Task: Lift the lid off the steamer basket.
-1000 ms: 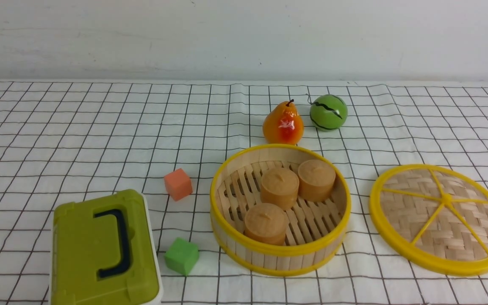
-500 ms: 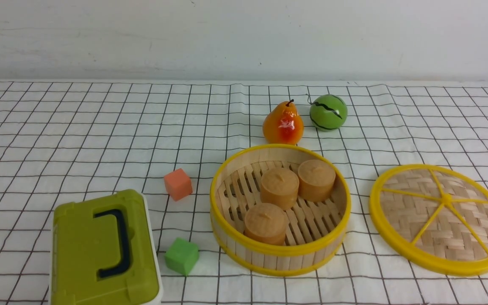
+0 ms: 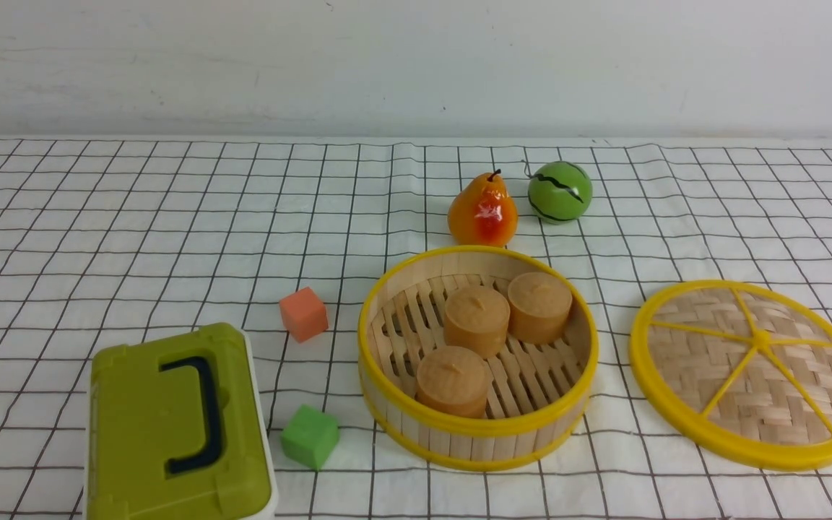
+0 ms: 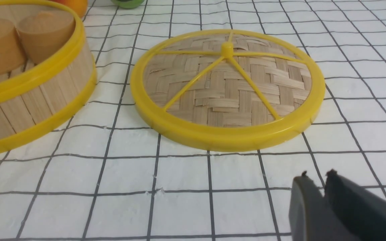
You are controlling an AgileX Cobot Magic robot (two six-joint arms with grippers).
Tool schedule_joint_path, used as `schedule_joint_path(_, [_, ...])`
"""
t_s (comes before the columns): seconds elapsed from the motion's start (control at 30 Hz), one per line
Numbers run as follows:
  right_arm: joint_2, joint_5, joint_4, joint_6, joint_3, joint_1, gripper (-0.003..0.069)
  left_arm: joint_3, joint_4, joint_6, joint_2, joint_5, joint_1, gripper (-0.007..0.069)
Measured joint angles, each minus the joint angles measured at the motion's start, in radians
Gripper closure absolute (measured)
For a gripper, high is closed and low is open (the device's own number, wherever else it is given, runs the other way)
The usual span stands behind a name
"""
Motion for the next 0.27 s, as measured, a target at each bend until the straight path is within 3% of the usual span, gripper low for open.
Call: schedule_joint_path(0.27, [0.0, 0.0, 0.0, 0.0, 0.0, 0.0, 0.0569, 0.0, 0.0, 0.0, 0.0, 0.0, 0.0, 0.0385])
